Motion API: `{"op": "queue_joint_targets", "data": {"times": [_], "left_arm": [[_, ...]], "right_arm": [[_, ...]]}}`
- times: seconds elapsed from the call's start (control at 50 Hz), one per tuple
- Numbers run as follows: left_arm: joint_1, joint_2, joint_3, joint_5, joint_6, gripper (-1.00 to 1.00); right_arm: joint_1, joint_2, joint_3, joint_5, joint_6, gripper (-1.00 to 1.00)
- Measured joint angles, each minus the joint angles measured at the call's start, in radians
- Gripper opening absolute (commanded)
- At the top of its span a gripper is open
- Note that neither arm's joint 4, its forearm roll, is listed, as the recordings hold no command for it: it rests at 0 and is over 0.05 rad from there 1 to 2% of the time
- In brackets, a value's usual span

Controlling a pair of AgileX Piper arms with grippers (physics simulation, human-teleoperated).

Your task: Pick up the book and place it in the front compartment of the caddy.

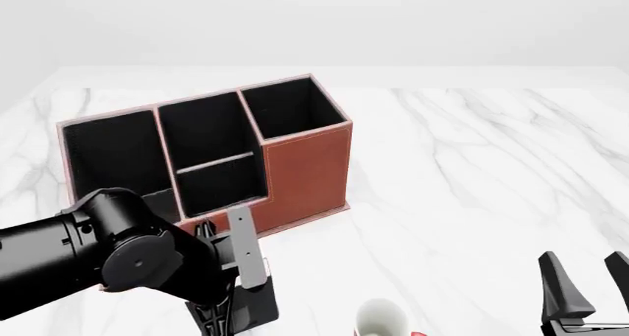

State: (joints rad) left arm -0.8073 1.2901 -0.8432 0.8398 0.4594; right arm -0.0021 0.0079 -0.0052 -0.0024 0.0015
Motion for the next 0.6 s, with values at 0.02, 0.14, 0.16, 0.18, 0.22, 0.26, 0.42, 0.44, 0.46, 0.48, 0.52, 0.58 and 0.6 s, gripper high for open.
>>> {"op": "queue_joint_targets", "data": {"times": [0.02,0.14,0.16,0.18,0.22,0.26,0.42,0.44,0.46,0.48,0.52,0.58,0.6], "left_arm": [[-0.001,0.0,0.002,-0.002,-0.001,1.0],[-0.005,0.003,0.011,-0.015,-0.009,1.0],[-0.006,0.004,0.012,-0.018,-0.01,1.0],[-0.007,0.005,0.014,-0.02,-0.011,1.0],[-0.009,0.006,0.017,-0.025,-0.014,1.0],[-0.01,0.008,0.02,-0.029,-0.016,1.0],[-0.016,0.016,0.032,-0.049,-0.024,1.0],[-0.017,0.018,0.034,-0.051,-0.025,1.0],[-0.018,0.019,0.036,-0.054,-0.026,1.0],[-0.019,0.02,0.038,-0.056,-0.027,1.0],[-0.021,0.022,0.041,-0.06,-0.029,-1.0],[-0.022,0.022,0.042,-0.066,-0.034,-1.0],[-0.022,0.022,0.041,-0.067,-0.035,-1.0]], "right_arm": [[0.0,0.0,0.0,0.0,0.0,1.0],[0.0,0.0,0.0,0.0,0.0,1.0],[0.0,0.0,0.0,0.0,0.0,1.0],[0.0,0.0,0.0,0.0,0.0,1.0],[0.0,0.0,0.0,0.0,0.0,1.0],[0.0,0.0,0.0,0.0,0.0,1.0],[0.0,0.0,0.0,0.0,0.0,1.0],[0.0,0.0,0.0,0.0,0.0,1.0],[0.0,0.0,0.0,0.0,0.0,1.0],[0.0,0.0,0.0,0.0,0.0,1.0],[0.0,0.0,0.0,0.0,0.0,1.0],[0.0,0.0,0.0,0.0,0.0,1.0],[0.0,0.0,0.0,0.0,0.0,1.0]]}}
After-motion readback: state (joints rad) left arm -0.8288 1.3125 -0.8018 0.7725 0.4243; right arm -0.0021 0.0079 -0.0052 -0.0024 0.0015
